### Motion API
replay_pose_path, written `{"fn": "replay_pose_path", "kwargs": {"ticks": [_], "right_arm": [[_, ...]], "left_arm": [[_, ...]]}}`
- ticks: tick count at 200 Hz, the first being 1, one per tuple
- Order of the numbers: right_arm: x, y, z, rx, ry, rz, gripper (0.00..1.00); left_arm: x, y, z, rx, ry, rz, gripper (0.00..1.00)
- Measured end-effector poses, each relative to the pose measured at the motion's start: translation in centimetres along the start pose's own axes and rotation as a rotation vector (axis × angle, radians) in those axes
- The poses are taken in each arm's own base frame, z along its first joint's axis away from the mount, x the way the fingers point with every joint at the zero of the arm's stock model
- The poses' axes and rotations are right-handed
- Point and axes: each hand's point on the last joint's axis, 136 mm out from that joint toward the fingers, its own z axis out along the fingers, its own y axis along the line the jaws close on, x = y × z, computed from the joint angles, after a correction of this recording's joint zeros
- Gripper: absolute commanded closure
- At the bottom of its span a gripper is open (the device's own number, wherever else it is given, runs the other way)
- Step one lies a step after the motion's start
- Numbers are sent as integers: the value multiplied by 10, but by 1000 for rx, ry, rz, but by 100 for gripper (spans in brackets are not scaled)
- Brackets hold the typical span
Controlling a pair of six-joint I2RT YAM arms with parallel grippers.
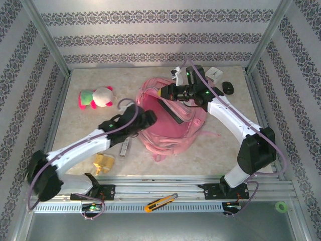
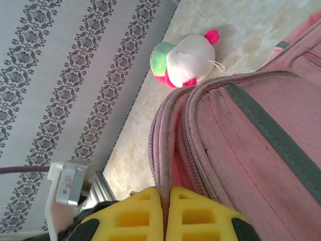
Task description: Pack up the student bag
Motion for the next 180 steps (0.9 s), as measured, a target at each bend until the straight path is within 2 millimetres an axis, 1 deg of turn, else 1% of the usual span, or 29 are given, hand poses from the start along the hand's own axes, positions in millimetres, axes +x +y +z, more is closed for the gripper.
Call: {"fn": "replay_pose_path", "kwargs": {"ticks": [20, 36, 57, 71, 82, 103, 126, 160, 180], "right_arm": [[1, 0, 2, 4, -2, 8, 100], [3, 1, 4, 5, 2, 12, 100], [7, 3, 8, 5, 9, 17, 100], [8, 2, 11, 3, 14, 20, 100], [10, 0, 14, 3, 22, 25, 100], [13, -1, 21, -7, 39, 29, 100], [14, -2, 22, -11, 46, 32, 100], [13, -2, 22, -14, 42, 29, 100], [13, -2, 23, -14, 41, 28, 100]], "left_arm": [[-6, 70, -25, -172, -24, -162, 12], [-3, 118, -50, -280, -49, -290, 13], [5, 164, -81, -386, -84, -428, 13], [12, 189, -96, -458, -100, -488, 12], [18, 205, -102, -522, -105, -512, 12], [18, 211, -99, -554, -120, -540, 11], [19, 216, -92, -624, -110, -535, 9], [27, 225, -78, -765, -25, -503, 7], [32, 225, -68, -793, 25, -499, 7]]}}
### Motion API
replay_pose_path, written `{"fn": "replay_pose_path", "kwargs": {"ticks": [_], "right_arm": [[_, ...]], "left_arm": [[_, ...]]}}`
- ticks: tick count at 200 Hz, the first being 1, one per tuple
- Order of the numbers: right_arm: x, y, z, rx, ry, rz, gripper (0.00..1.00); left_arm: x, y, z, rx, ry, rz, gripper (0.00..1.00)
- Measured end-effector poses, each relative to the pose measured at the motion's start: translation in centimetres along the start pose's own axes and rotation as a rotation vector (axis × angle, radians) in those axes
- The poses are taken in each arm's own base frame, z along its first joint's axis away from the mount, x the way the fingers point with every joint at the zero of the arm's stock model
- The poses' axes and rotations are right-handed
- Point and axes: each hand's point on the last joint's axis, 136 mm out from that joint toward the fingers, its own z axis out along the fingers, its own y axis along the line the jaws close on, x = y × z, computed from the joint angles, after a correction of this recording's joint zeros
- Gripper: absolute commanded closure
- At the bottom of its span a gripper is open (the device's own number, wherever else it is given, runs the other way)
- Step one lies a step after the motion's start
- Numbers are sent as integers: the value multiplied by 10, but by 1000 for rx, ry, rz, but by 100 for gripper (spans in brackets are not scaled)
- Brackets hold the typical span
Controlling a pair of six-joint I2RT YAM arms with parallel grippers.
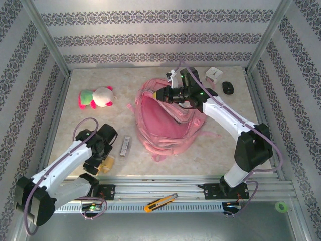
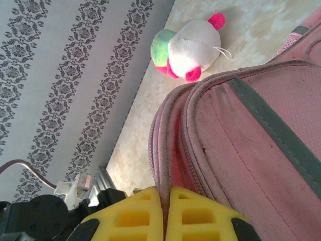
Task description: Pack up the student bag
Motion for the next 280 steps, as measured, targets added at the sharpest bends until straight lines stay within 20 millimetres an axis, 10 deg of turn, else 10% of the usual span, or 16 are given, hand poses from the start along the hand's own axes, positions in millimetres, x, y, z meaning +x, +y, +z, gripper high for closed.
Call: {"fn": "replay_pose_path", "kwargs": {"ticks": [138, 221, 280], "right_arm": [[4, -4, -5, 4, -9, 2, 100], [-1, -8, -10, 4, -24, 11, 100], [-5, -10, -13, -2, -31, 32, 100]], "left_arm": [[14, -28, 34, -30, 100, -8, 33], [7, -94, -42, 252, 98, 100, 41], [61, -151, -107, 476, 111, 412, 43]]}}
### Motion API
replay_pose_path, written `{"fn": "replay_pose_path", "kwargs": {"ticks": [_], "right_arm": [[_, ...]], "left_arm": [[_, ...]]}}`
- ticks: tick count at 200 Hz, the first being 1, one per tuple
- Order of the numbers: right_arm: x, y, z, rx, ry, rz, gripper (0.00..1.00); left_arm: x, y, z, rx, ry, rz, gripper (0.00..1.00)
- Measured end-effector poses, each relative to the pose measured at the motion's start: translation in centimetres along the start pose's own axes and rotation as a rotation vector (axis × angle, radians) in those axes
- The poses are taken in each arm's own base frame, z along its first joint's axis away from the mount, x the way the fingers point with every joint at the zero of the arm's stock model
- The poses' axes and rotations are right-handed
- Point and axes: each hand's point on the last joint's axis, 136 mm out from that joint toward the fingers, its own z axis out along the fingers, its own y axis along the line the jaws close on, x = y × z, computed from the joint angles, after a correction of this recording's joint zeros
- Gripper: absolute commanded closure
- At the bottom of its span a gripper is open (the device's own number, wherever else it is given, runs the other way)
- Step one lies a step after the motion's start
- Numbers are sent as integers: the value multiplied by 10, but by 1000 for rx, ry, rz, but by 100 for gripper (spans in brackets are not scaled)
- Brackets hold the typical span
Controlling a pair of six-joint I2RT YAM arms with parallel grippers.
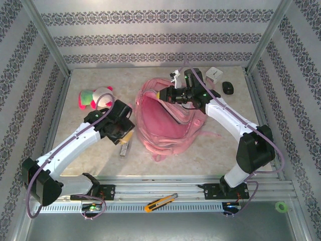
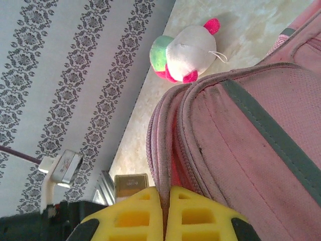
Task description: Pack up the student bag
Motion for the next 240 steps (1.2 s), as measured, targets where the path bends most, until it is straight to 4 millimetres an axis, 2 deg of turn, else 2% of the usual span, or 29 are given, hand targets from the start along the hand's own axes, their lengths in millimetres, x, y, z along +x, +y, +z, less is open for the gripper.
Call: {"fn": "replay_pose_path", "kwargs": {"ticks": [37, 68, 77, 107, 126, 160, 189, 214, 240], "right_arm": [[-2, 2, -1, -3, -5, 7, 100], [-2, 2, -1, -3, -5, 20, 100], [-2, 2, -1, -3, -5, 21, 100], [-2, 2, -1, -3, -5, 21, 100], [-2, 2, -1, -2, -5, 22, 100], [-2, 3, -2, -1, -4, 23, 100], [0, 3, -3, 3, 2, 28, 100], [1, 4, -4, 5, 3, 30, 100], [2, 3, -5, 8, 8, 34, 100]], "left_arm": [[17, -45, 5, 74, 26, 106, 41], [22, -84, 18, 129, 32, 164, 38], [22, -93, 23, 137, 30, 179, 33], [23, -113, 46, 141, 32, 227, 9], [23, -122, 52, 148, 31, 263, 5], [21, -122, 45, 191, 14, 288, 8], [25, -96, 36, 285, 9, 272, 31], [36, -77, 42, 324, 43, 271, 32], [46, -77, 49, 339, 78, 290, 33]]}}
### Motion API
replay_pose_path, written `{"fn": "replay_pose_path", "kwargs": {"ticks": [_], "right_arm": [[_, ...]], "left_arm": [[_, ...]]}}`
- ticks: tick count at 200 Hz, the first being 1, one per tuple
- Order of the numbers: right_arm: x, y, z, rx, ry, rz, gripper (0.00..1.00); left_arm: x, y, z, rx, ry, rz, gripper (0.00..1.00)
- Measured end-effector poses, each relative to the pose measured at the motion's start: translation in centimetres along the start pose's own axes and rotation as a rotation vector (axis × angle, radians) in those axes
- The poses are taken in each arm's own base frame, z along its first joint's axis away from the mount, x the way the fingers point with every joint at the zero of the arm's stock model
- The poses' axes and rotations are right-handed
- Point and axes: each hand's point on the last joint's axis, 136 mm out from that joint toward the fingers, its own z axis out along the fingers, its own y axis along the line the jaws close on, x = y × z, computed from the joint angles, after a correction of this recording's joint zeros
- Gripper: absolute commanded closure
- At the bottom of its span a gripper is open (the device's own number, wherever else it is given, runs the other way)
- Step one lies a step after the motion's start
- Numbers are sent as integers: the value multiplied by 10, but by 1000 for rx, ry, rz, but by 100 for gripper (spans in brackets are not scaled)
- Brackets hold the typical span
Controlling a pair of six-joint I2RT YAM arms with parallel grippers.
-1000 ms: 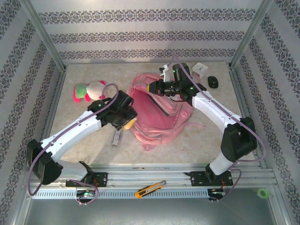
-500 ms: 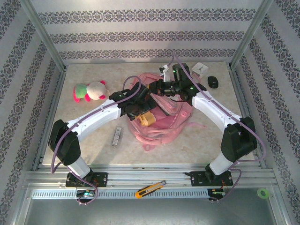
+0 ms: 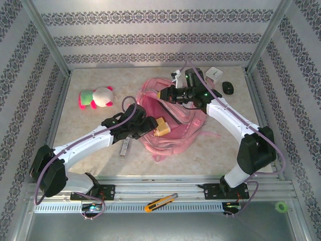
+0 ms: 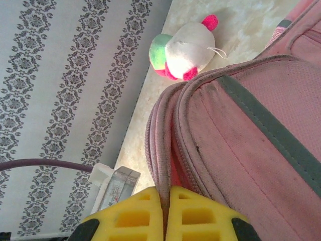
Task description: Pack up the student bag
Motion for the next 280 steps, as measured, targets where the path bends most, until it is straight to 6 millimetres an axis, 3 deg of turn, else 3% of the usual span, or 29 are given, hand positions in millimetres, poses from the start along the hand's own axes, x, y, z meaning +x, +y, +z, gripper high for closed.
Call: {"fn": "replay_pose_path", "kwargs": {"ticks": [37, 84, 138, 167, 216, 250, 280], "right_arm": [[1, 0, 1, 0, 2, 0, 100], [1, 0, 1, 3, 2, 2, 100], [2, 0, 2, 7, 3, 0, 100], [1, 2, 2, 6, 0, -3, 100], [-3, 4, 0, 7, -10, -8, 100], [-12, 10, -8, 4, -43, -24, 100], [-10, 11, -10, 5, -40, -21, 100]], "left_arm": [[6, -6, 14, 32, 19, 18, 42], [18, -3, 46, 12, 59, 37, 41], [32, -2, 67, 2, 87, 52, 43], [26, -5, 88, -8, 67, 57, 47], [-9, -45, 121, 48, -2, 111, 47], [-34, -56, 115, 63, -56, 170, 44], [-29, -54, 84, 72, -70, 224, 42]]}}
